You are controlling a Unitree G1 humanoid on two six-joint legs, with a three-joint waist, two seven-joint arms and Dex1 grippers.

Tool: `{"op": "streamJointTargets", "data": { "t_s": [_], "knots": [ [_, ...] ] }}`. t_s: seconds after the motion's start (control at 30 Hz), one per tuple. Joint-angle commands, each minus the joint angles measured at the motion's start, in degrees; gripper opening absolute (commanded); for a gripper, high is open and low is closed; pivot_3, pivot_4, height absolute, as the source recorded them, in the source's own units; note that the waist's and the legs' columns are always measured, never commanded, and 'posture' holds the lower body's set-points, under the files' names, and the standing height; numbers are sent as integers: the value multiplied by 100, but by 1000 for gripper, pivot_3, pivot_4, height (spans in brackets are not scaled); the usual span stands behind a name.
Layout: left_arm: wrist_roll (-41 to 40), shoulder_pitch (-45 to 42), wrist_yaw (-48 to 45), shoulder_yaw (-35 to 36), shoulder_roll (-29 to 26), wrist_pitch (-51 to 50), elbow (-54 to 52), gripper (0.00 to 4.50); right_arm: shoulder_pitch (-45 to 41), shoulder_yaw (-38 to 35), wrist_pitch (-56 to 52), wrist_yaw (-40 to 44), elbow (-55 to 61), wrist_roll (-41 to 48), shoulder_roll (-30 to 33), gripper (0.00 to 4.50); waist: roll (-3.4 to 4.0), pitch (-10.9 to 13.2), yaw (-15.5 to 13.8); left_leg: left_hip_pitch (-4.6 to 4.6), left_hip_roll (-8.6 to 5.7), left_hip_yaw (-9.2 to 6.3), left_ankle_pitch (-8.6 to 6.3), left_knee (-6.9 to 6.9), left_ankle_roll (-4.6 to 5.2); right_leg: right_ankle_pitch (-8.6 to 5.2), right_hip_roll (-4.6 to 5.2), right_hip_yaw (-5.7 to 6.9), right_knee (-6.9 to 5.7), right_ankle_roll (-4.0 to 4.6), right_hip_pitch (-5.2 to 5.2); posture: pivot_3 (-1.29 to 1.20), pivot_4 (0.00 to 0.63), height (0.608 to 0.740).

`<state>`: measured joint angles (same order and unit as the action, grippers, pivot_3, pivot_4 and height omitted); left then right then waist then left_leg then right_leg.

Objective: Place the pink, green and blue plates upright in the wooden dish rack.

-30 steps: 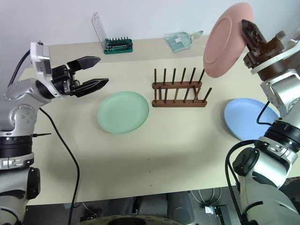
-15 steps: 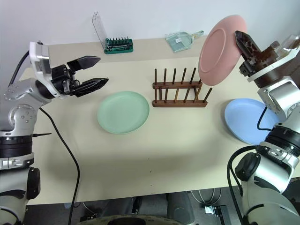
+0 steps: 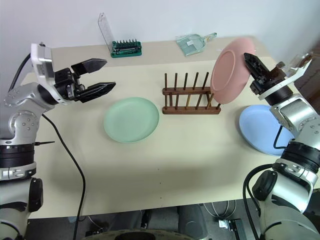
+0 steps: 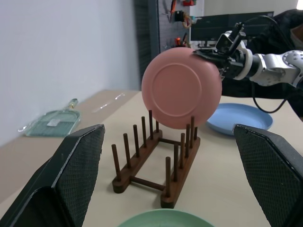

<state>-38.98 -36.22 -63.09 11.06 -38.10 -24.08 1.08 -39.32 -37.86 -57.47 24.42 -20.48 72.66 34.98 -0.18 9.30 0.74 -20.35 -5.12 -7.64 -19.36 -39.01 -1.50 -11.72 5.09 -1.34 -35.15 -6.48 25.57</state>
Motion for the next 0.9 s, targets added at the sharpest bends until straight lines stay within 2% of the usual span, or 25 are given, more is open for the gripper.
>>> {"op": "streamJointTargets", "data": {
  "t_s": [0.03, 0.17, 0.27, 0.47, 0.5, 0.9],
  "knots": [
    [-101, -124, -23, 127, -88, -38, -169, 4455, -63, 107, 214, 190, 120, -233, 56, 0, 0, 0, -2, 0, 0, 0, 0, 0, 0, 0, 0, 0, 0, 0, 0, 0, 150, 740],
    [-127, -128, -44, 127, -84, -102, -192, 4455, -191, 139, 246, 201, -13, -285, -14, 0, 0, 0, -9, -1, -1, 0, 0, 0, 0, 0, 0, 0, 0, 0, 0, 0, 150, 740],
    [-120, -118, -39, 131, -88, -104, -208, 4500, -229, 177, 341, 193, -63, -398, -62, 1063, 0, 0, -3, 0, -1, 0, 0, 0, 0, 0, 0, 0, 0, 0, 0, 0, 150, 740],
    [-116, -78, -28, 163, -103, -133, -244, 4500, -223, 174, 351, 168, 47, -413, -80, 4078, 0, 0, -3, 0, 0, 0, 0, 0, 0, 0, 0, 0, 0, 0, 0, 0, 150, 740],
    [-116, -74, -25, 166, -102, -134, -250, 4500, -225, 171, 359, 165, 65, -415, -79, 4472, 0, 0, -4, 0, 0, 0, 0, 0, 0, 0, 0, 0, 0, 0, 0, 0, 150, 740],
    [-150, -114, -24, 125, -28, -171, -250, 4500, -489, -49, 1085, 319, 453, -467, -38, 4472, 0, 0, -5, 0, -1, 0, 0, 0, 0, 0, 0, 0, 1, 0, 0, 0, 150, 740]
  ]
}}
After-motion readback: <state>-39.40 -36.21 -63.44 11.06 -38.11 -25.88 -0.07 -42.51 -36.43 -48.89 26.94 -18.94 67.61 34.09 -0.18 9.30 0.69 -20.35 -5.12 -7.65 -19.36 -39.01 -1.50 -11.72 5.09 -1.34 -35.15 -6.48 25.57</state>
